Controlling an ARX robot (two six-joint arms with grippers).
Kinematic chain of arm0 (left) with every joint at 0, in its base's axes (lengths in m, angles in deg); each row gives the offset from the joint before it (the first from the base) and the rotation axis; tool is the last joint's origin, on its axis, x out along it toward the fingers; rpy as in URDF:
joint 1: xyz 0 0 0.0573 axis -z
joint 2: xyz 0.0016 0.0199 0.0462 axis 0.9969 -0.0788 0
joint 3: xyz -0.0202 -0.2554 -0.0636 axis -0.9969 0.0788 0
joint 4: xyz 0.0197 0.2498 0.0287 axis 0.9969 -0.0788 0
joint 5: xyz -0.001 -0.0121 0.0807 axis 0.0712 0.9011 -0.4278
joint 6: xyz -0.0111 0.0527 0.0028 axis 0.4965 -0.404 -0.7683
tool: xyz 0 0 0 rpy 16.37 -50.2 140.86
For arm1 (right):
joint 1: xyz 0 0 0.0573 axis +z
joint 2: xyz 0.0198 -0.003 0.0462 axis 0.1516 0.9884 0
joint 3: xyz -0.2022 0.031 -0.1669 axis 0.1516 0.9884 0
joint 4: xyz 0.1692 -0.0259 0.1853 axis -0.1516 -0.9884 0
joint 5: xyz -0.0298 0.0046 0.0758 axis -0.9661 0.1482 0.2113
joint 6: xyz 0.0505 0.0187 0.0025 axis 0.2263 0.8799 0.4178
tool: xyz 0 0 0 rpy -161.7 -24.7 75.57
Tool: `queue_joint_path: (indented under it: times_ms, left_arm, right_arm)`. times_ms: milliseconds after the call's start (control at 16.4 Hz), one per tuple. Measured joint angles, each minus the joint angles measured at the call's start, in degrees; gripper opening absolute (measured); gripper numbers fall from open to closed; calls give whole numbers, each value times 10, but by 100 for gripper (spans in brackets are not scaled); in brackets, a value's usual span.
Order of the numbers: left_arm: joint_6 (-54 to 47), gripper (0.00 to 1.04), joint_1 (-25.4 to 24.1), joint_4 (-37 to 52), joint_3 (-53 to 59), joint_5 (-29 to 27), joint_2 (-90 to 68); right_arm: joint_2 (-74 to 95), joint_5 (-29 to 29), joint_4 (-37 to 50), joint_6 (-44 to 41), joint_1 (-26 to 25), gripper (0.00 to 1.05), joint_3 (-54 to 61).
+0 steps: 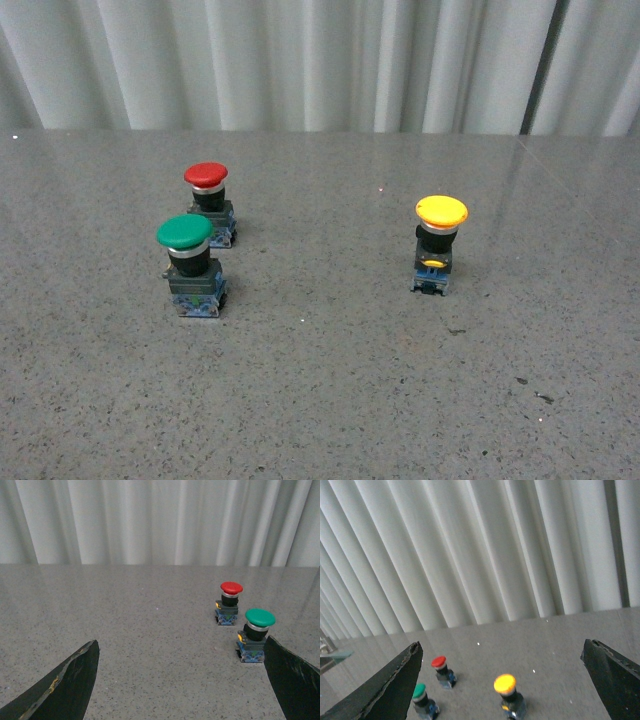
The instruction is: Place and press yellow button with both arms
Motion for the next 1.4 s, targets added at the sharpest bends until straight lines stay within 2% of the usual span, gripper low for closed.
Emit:
queue_joint_path:
  times_ms: [61, 244, 366, 549, 610, 793, 915, 977, 1160, 1404]
  left_arm:
    - [0, 98, 0, 0, 0, 0, 0]
    - [0, 98, 0, 0, 0, 0, 0]
    - [0, 98, 0, 0, 0, 0, 0]
    - [0, 98, 0, 0, 0, 0, 0]
    - [0, 98, 0, 0, 0, 0, 0]
    - [0, 98, 0, 0, 0, 0, 0]
    - [0, 98, 0, 0, 0, 0, 0]
    - [0, 98, 0, 0, 0, 0, 0]
    - [0, 98, 0, 0, 0, 0, 0]
    - [0, 98, 0, 0, 0, 0, 0]
  right_arm:
    - [162, -23, 87, -23, 66, 98, -74]
    - [376, -60, 69, -79, 130, 98, -184]
    - [486, -81, 56, -111, 157, 98, -259]
    - [533, -92, 45, -128, 169, 98, -292]
    - [577, -107, 27, -145, 181, 88, -316]
    - [624, -130, 10, -172, 227, 41, -344]
    - [654, -142, 6, -183, 237, 9, -364]
    - [661, -149, -1, -190, 227, 2, -372]
    - [661, -150, -11, -193, 202, 2, -377]
    - [658, -120, -13, -200, 200, 2, -363]
